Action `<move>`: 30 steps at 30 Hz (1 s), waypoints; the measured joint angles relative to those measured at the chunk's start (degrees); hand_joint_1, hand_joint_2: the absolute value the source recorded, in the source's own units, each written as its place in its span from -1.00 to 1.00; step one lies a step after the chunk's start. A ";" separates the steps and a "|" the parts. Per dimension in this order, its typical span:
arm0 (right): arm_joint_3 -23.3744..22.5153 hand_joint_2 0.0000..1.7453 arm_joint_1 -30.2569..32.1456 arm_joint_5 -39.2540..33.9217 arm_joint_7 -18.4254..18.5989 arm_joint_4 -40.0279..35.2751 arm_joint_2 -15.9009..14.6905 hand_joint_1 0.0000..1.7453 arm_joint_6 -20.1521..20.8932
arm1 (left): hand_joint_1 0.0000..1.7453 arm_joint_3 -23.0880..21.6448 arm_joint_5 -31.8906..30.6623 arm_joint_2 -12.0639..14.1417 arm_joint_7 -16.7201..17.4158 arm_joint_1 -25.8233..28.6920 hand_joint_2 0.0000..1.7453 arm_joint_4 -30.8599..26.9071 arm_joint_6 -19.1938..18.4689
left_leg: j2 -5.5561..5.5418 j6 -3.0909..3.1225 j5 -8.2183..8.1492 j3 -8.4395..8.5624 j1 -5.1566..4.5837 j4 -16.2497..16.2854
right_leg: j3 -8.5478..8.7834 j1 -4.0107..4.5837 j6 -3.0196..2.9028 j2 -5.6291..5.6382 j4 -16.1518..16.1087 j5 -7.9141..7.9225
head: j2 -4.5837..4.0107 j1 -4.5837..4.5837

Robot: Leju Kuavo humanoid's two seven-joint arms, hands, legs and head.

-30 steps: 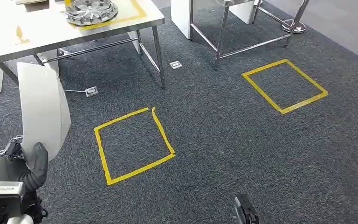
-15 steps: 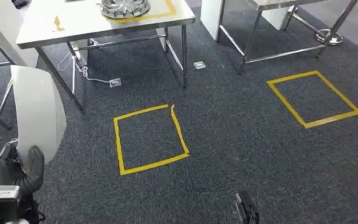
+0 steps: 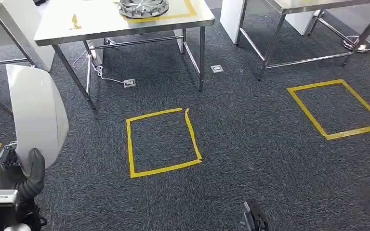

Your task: Take the parts from the cabinet and place them on the table.

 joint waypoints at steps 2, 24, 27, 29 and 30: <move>-0.02 -1.00 -0.04 0.00 -0.04 0.00 0.00 -1.00 0.02 | 1.00 0.00 0.02 0.00 0.00 -0.02 1.00 0.00 0.00 | 0.03 -0.43 0.26 0.26 0.02 -0.45 | 0.01 0.11 -0.35 0.05 0.01 0.04 | 0.00 0.02; -0.85 -1.00 0.03 0.20 -0.68 0.00 0.09 -1.00 1.25 | 1.00 0.09 2.12 0.00 -0.39 -0.06 1.00 0.72 -0.52 | 0.24 -1.29 0.99 1.98 1.45 -2.67 | -3.91 -0.76 1.88 0.04 7.44 -1.46 | 0.00 0.44; -0.92 -1.00 -0.10 0.44 -0.70 0.00 0.39 -1.00 1.40 | 1.00 0.13 2.12 0.04 -0.37 -0.08 1.00 0.66 -0.52 | -0.09 -2.91 -0.66 1.16 1.29 -0.33 | -0.48 -0.85 1.50 0.83 0.23 0.01 | 0.00 0.88; -1.03 -1.00 0.02 0.50 -0.66 0.00 0.35 -1.00 1.31 | 1.00 0.13 2.12 0.04 -0.44 -0.12 1.00 0.57 -0.52 | -0.14 -3.28 -0.66 1.36 1.20 -0.84 | -0.71 -0.76 0.03 0.60 0.99 -0.30 | 0.00 0.70; -1.03 -1.00 0.00 0.50 -0.68 0.00 0.35 -1.00 1.31 | 1.00 0.13 2.12 0.04 -0.44 -0.08 1.00 0.59 -0.52 | -0.22 -3.60 -0.58 1.50 1.32 -1.01 | -0.74 -0.70 -0.45 0.53 0.95 -0.31 | 0.00 0.77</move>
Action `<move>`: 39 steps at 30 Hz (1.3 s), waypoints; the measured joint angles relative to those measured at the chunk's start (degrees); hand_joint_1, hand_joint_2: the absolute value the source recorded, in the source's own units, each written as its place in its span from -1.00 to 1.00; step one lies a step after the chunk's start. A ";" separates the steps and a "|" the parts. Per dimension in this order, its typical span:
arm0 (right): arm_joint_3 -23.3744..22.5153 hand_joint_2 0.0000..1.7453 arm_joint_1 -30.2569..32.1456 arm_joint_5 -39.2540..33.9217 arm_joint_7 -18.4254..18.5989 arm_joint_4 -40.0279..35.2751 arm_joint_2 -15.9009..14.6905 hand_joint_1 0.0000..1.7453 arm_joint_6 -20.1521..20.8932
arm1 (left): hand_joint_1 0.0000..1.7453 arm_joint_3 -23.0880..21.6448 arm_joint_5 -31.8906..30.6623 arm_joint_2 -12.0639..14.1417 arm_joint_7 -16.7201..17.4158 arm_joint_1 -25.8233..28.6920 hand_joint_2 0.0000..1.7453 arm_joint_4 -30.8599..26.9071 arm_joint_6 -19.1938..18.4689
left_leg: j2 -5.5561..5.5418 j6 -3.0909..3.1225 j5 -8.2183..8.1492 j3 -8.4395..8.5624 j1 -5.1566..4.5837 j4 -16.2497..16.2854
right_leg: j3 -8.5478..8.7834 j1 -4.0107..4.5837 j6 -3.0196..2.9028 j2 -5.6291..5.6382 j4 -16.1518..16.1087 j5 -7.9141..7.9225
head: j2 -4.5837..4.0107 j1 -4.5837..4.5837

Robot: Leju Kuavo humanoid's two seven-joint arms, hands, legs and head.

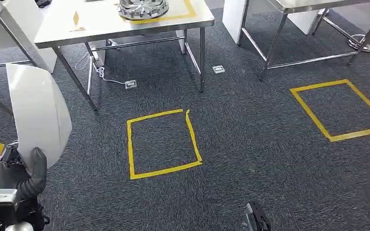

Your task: Take the parts from the cabinet and place them on the table.

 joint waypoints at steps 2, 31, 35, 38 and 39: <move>0.00 -1.00 -0.11 0.00 0.00 0.00 0.02 -1.00 0.00 | 1.00 0.00 0.00 0.09 0.00 -0.03 1.00 -0.02 0.00 | 0.83 -0.33 -1.08 -0.53 0.15 1.72 | 0.26 -0.16 -0.92 -0.26 -0.17 0.05 | 0.00 -0.18; -0.37 -1.00 0.30 -0.07 -0.15 0.00 0.04 -1.00 0.96 | 1.00 0.07 0.09 0.46 -0.13 -0.39 1.00 0.81 -0.52 | 1.05 2.36 -2.00 1.85 -2.02 1.09 | -1.13 1.39 -1.39 -0.74 -0.65 1.34 | 0.00 -0.31; -0.44 -1.00 0.08 -0.09 -0.20 0.00 0.09 -1.00 0.98 | 1.00 0.04 0.09 0.55 -0.13 -0.77 1.00 0.83 -0.52 | 1.47 1.06 -5.91 -4.27 -1.44 12.32 | 0.93 1.10 -2.38 -0.69 -0.98 0.03 | 0.00 -0.79; -0.50 -1.00 0.29 -0.09 -0.15 0.00 0.09 -1.00 1.05 | 1.00 0.04 0.09 0.59 -0.11 -0.53 1.00 0.94 -0.55 | 1.56 0.86 -6.64 -9.59 -1.13 17.80 | 2.60 1.03 -2.22 -0.68 -0.98 -1.36 | 0.00 -0.77; -0.52 -1.00 0.32 -0.09 -0.15 0.00 0.09 -1.00 1.05 | 1.00 0.04 0.09 0.61 -0.09 -0.54 1.00 0.96 -0.55 | 1.59 0.81 -4.41 -9.07 -1.07 15.16 | 3.28 0.98 -2.10 -0.65 -0.98 -1.86 | 0.00 -0.77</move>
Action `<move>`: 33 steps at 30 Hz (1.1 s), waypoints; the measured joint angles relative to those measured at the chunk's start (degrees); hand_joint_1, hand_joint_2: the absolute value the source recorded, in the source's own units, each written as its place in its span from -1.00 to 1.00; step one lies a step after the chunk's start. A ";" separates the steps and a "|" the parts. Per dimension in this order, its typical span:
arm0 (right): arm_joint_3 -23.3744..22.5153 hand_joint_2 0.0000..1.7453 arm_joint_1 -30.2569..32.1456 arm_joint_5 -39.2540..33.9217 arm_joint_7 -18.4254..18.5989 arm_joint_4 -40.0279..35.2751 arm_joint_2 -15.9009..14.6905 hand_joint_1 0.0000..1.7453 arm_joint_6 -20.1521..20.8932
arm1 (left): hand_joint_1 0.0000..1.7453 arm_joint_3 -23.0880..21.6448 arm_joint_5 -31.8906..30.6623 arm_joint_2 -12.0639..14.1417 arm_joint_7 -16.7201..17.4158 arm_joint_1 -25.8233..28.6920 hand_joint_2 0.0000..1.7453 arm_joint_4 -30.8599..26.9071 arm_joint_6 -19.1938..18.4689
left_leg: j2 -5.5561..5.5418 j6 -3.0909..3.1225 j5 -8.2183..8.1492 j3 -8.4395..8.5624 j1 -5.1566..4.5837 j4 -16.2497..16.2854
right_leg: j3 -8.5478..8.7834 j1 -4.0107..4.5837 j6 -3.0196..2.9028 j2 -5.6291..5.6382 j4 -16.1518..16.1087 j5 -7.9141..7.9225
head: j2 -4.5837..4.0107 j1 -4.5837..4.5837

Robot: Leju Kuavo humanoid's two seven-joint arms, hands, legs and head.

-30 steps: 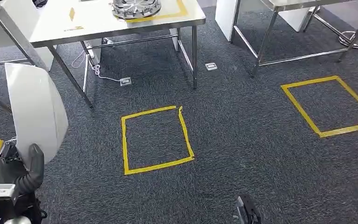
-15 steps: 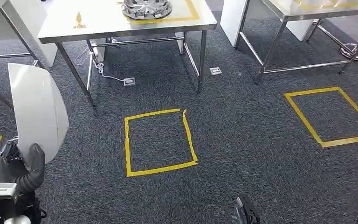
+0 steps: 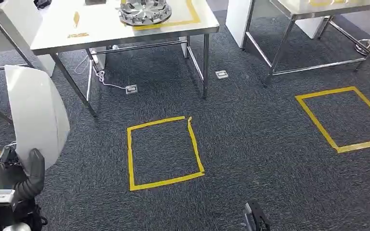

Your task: Take the parts from the cabinet and place them on the table.

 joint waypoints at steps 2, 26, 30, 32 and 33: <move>0.00 -1.00 -0.01 0.00 0.00 0.00 0.02 -1.00 0.02 | 1.00 0.00 0.00 0.02 0.00 -0.02 1.00 -0.02 0.00 | 0.04 0.10 2.87 1.31 0.05 -4.02 | 0.82 -0.10 0.17 0.02 0.00 -0.49 | 0.00 -0.02; -1.44 -1.00 -0.19 -0.92 -1.27 0.00 0.11 -1.00 1.01 | 1.00 -0.11 0.55 0.28 0.06 -0.64 1.00 0.52 0.07 | -0.24 0.94 -0.02 6.97 -0.73 -2.88 | -2.68 0.34 -0.39 0.16 -0.25 3.18 | 0.00 -0.59; -1.70 -1.00 0.08 -0.92 -1.16 0.00 0.13 -1.00 0.98 | 1.00 -0.11 0.55 0.39 0.09 0.20 1.00 0.52 0.07 | -0.03 0.20 -4.38 0.11 -0.21 1.32 | 0.28 0.17 -0.26 0.28 -0.25 0.60 | 0.00 -0.66; -1.97 -1.00 0.05 -0.94 -1.03 0.00 0.22 -1.00 0.98 | 1.00 -0.11 0.55 0.39 0.11 0.26 1.00 0.44 0.07 | 0.05 0.39 2.11 1.91 -0.20 -7.36 | 2.51 -0.07 0.21 0.30 -0.27 -1.01 | 0.00 -0.66; -2.06 -1.00 0.11 -0.94 -1.01 0.00 0.24 -1.00 0.98 | 1.00 -0.11 0.55 0.39 0.11 0.39 1.00 0.35 0.09 | 0.18 0.48 6.03 2.64 -0.18 -10.86 | 2.43 -0.08 0.50 0.25 -0.47 -1.61 | 0.00 -0.68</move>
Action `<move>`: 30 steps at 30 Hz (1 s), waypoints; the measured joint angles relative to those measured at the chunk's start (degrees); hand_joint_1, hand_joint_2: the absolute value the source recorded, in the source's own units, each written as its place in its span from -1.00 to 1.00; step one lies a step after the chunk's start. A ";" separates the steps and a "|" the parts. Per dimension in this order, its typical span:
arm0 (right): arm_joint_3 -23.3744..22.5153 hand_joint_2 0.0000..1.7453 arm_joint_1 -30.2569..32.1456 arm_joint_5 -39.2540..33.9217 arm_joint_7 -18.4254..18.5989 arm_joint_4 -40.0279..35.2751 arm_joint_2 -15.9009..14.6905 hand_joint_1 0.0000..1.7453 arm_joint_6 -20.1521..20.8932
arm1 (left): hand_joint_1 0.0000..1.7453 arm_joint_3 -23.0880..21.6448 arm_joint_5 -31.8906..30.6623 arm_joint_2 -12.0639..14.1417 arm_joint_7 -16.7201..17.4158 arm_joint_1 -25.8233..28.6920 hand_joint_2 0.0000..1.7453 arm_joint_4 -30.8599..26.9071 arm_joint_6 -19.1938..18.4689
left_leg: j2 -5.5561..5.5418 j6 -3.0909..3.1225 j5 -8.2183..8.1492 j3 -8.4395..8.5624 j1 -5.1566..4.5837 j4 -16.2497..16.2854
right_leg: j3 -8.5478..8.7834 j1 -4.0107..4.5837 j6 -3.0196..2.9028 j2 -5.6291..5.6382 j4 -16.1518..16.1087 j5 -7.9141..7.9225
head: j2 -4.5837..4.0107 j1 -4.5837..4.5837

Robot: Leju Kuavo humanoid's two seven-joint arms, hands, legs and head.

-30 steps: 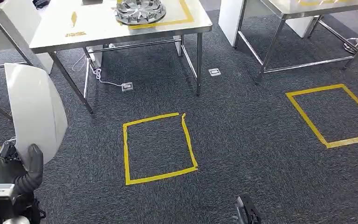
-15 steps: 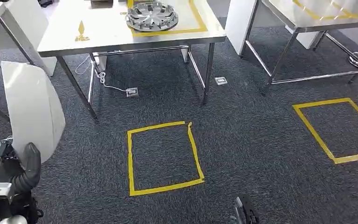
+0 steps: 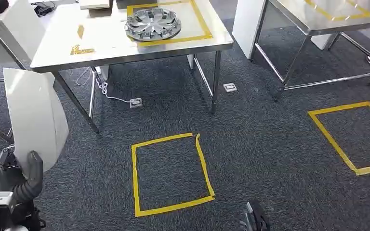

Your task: Take the parts from the cabinet and place them on the table.

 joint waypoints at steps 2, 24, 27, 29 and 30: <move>-0.26 -1.00 -0.23 -0.09 0.13 0.00 0.00 -1.00 -0.04 | 1.00 0.00 0.00 0.00 0.02 0.30 1.00 -0.04 0.04 | 0.58 0.95 1.44 0.16 -0.18 -2.05 | 1.09 0.30 0.88 0.22 0.15 -1.55 | 0.00 -0.37; -0.68 -1.00 -0.26 -0.33 0.37 0.00 0.00 -1.00 0.00 | 1.00 0.13 0.00 -0.04 0.02 0.24 1.00 -0.72 0.04 | -0.46 0.53 -6.81 4.02 -0.39 8.87 | -4.24 0.74 -1.24 0.22 -0.23 4.60 | 0.00 -0.46; -0.79 -1.00 -0.13 -0.61 0.83 0.00 0.02 -1.00 0.02 | 1.00 0.13 0.00 -0.02 0.02 0.38 1.00 -0.44 0.04 | -0.31 -0.27 -11.78 -1.61 0.19 12.59 | -2.41 0.45 -0.91 1.34 -0.22 2.89 | 0.00 -0.39; -0.85 -1.00 -0.15 -0.66 0.96 0.00 0.07 -1.00 -0.07 | 1.00 0.13 0.00 0.04 0.02 0.38 1.00 -0.37 0.04 | -0.37 -0.67 -8.34 -1.22 0.49 7.25 | -0.69 0.14 -0.56 2.33 -0.22 1.65 | 0.00 -0.42; -0.90 -1.00 -0.18 -0.68 0.90 0.00 0.09 -1.00 -0.13 | 1.00 0.15 0.00 0.09 0.02 0.38 1.00 -0.33 0.04 | -0.92 -0.83 -3.95 -0.32 0.67 2.81 | 0.20 -0.03 -0.26 2.85 -0.23 0.97 | 0.00 -0.42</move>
